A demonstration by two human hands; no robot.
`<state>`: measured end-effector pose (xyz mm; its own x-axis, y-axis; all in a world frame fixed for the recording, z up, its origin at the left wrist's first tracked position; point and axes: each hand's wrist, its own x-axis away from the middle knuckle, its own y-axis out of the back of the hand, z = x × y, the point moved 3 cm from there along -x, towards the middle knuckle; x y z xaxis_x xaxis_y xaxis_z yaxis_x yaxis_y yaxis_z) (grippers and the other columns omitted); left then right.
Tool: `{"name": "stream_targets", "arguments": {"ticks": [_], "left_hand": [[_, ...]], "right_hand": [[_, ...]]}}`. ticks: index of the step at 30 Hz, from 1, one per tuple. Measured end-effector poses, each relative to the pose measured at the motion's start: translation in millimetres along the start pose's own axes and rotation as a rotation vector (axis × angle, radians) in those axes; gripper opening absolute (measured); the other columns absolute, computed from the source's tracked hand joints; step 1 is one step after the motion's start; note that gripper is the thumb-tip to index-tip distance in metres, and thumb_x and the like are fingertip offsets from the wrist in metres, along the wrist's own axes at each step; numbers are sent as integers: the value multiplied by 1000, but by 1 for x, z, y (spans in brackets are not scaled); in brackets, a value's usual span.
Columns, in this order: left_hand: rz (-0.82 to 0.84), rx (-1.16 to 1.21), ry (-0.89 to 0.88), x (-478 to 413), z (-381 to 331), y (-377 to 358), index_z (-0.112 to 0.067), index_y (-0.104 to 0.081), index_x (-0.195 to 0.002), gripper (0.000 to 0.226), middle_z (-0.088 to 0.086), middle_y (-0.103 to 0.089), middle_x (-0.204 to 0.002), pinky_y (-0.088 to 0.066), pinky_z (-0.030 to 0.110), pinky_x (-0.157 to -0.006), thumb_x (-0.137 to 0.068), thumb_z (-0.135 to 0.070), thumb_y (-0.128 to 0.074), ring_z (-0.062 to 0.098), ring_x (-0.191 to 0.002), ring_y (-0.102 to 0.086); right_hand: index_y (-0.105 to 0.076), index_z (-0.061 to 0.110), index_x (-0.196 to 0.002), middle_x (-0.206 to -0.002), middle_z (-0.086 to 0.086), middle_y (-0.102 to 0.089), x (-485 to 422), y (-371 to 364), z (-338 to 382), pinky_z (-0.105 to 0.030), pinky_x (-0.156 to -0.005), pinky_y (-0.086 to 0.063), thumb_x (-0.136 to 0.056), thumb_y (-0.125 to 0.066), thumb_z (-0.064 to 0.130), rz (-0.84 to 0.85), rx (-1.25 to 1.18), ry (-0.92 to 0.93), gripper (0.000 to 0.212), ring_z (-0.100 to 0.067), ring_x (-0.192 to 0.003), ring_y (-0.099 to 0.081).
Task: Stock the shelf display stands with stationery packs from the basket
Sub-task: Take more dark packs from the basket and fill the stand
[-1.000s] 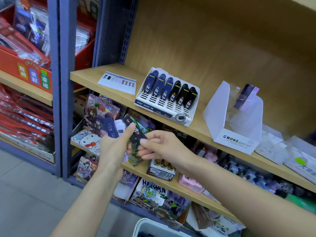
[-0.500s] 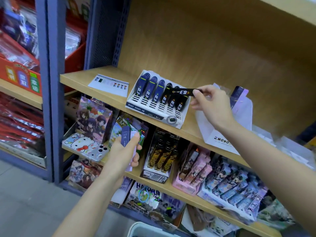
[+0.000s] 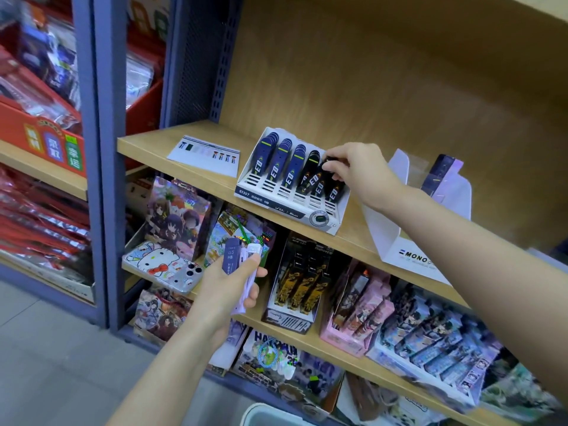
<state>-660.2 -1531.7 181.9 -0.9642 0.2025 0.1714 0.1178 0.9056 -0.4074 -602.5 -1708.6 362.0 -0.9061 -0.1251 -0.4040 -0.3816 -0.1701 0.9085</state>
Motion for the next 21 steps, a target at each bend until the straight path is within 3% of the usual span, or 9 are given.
{"name": "stream_targets", "arguments": {"ticks": [3,5,9,11,15,18,21], "left_hand": [[-15,-27,-7,0,-1,0,-12,-60,-106,18,3,-67,-82,-38,22,-43,-93,-25,-59,11,-43,-43],[-24,-48,-7,1,-1,0,-15,-60,-102,18,3,-67,-81,-37,23,-44,-92,-30,-60,12,-42,-43],[-36,-79,-6,0,0,2,-19,-59,-104,19,5,-67,-82,-37,24,-44,-92,-33,-58,11,-40,-44],[-30,-61,-4,-1,1,2,-18,-58,-107,18,6,-67,-85,-39,24,-43,-94,-30,-57,11,-42,-46],[-28,-44,14,-3,3,3,-11,-63,-101,14,6,-67,-76,-44,28,-53,-94,-21,-57,15,-50,-48],[-13,-83,30,-3,5,3,-6,-66,-93,19,7,-60,-63,-41,28,-56,-94,-23,-57,16,-50,-48],[-3,-56,31,0,4,1,-9,-65,-91,15,7,-61,-65,-43,30,-58,-94,-22,-58,16,-52,-49]], "right_hand": [[-67,10,-116,-95,-3,-52,-8,1,1,-24,-75,-35,-93,-57,14,-34,35,15,25,-17,-86,-50],[-62,9,-120,-97,0,-52,-10,0,1,-20,-80,-38,-90,-62,14,-96,-50,-18,30,-11,-84,-49],[-59,15,-93,-78,9,-57,-8,-6,2,-5,-66,-41,-83,-70,11,-137,-216,-34,16,3,-68,-52],[-59,17,-86,-74,13,-57,-8,-9,3,-9,-67,-43,-83,-70,9,-120,-228,-22,14,3,-67,-52],[-64,13,-89,-85,2,-61,-8,-13,6,-27,-77,-47,-85,-67,8,-108,-169,14,8,-10,-75,-55],[-68,9,-97,-94,-2,-56,-9,-17,5,-28,-80,-44,-85,-66,7,-130,-97,23,12,-18,-83,-55],[-68,10,-103,-96,-1,-54,-8,-18,5,-26,-81,-44,-87,-64,7,-151,-98,2,16,-18,-85,-56]]}}
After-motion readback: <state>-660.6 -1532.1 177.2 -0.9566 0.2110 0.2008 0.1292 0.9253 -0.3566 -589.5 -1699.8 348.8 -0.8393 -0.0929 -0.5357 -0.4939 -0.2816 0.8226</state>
